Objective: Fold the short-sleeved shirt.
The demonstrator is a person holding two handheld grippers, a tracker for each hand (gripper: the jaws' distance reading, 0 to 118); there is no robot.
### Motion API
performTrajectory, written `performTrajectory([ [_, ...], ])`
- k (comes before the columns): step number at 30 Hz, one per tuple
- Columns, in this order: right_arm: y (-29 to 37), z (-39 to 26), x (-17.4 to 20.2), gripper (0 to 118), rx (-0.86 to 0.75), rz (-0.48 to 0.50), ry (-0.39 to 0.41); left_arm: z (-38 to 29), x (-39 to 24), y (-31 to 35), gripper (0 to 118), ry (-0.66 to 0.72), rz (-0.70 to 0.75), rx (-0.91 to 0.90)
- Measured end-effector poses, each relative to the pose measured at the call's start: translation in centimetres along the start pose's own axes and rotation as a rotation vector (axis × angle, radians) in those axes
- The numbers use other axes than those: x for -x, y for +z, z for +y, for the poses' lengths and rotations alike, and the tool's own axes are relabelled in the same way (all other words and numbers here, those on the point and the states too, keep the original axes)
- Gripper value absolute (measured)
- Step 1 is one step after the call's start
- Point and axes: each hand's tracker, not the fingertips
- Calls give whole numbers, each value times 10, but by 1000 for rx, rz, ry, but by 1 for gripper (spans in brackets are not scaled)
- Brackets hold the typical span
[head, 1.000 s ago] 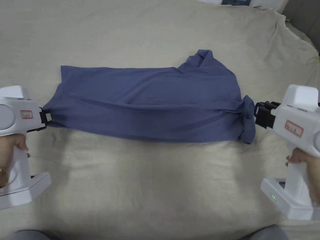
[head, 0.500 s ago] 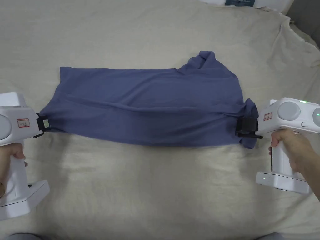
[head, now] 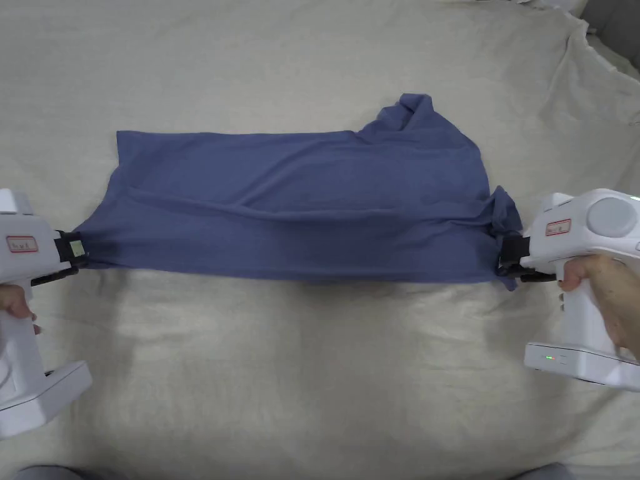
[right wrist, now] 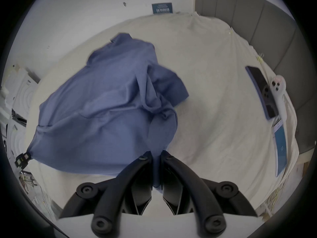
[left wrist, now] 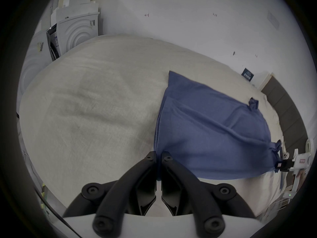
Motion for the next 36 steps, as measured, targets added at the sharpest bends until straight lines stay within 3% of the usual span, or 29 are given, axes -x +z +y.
performTrajectory([
  [6, 77, -11, -19, 7, -33, 110, 25, 5, 3, 51, 0, -42, -11, -42],
  [12, 109, -78, -30, 7, -26, 180, 25, -43, 35, 83, 0, -63, 0, -15],
  [19, 64, -147, -26, 7, 54, 104, 43, -114, 59, 61, 1, -42, 58, 101],
  [20, 52, -149, -32, 7, 56, 89, 34, -118, 59, 58, 5, -41, 60, 103],
  [21, 47, -152, -34, 7, 56, 87, 20, -120, 61, 55, 17, -37, 61, 109],
  [23, 44, -154, -39, 13, 52, 89, -12, -119, 60, 54, 54, -47, 110, 125],
  [24, 46, -155, -40, 32, 37, 84, -25, -116, 61, 55, 83, -83, 157, 119],
  [26, 56, -148, -42, 78, 14, 36, -5, -107, 64, 65, 112, -126, 220, 82],
  [27, 63, -142, -43, 95, -10, -1, 29, -99, 66, 73, 115, -124, 238, 42],
  [30, 103, -126, -32, 103, -168, -70, 94, -70, 62, 101, 115, -117, 239, -111],
  [36, 175, -104, 12, 104, -565, -63, 184, -40, 13, 152, 115, -148, 167, -504],
])
